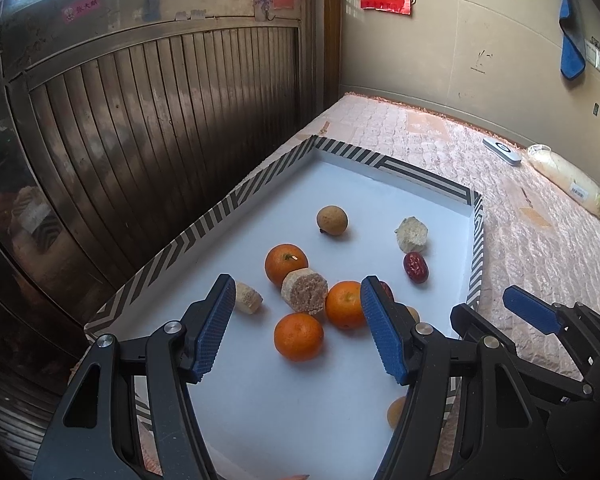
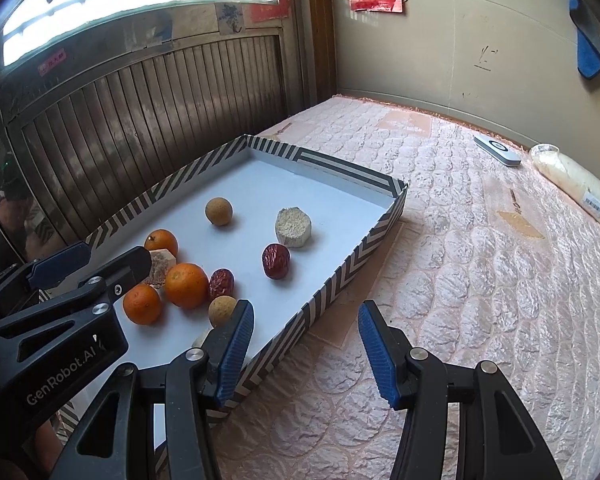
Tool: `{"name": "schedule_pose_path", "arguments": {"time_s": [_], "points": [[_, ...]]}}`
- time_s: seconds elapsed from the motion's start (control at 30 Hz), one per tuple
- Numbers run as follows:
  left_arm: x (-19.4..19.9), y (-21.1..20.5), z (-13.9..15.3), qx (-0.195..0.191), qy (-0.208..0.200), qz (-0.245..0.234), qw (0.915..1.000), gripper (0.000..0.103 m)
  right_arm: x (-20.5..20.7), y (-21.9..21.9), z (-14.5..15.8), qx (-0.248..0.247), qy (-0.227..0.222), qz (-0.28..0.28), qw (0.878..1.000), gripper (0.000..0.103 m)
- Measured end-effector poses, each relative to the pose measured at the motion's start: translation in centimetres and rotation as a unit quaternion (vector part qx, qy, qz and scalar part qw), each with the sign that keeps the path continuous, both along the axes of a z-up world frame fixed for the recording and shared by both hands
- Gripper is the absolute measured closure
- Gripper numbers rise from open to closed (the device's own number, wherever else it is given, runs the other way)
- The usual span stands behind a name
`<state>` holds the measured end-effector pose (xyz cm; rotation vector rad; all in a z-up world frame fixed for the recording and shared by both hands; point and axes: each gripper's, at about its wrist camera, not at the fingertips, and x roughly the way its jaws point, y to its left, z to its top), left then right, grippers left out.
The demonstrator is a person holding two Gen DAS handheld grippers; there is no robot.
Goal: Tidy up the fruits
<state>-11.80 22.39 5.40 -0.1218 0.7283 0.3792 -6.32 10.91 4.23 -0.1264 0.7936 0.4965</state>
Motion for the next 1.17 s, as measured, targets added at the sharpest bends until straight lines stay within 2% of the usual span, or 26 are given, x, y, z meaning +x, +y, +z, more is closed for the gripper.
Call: {"name": "schedule_pose_path", "arguments": {"time_s": [0.67, 0.9, 1.0, 1.17], "points": [[0.0, 0.1, -0.1, 0.005, 0.001, 0.001, 1.0000, 0.038, 0.1, 0.2, -0.4, -0.003, 0.006, 0.002, 1.000, 0.050], [0.0, -0.4, 0.0, 0.024, -0.004, 0.002, 0.9997, 0.038, 0.1, -0.3, -0.4, 0.002, 0.008, -0.004, 1.000, 0.050], [0.1, -1.2, 0.2, 0.041, -0.007, -0.004, 0.9991, 0.038, 0.1, -0.9, -0.3, 0.009, 0.009, -0.007, 1.000, 0.050], [0.6, -3.3, 1.2, 0.023, -0.011, -0.041, 0.9988, 0.038, -0.5, -3.1, 0.8, 0.010, -0.003, -0.024, 1.000, 0.050]]}}
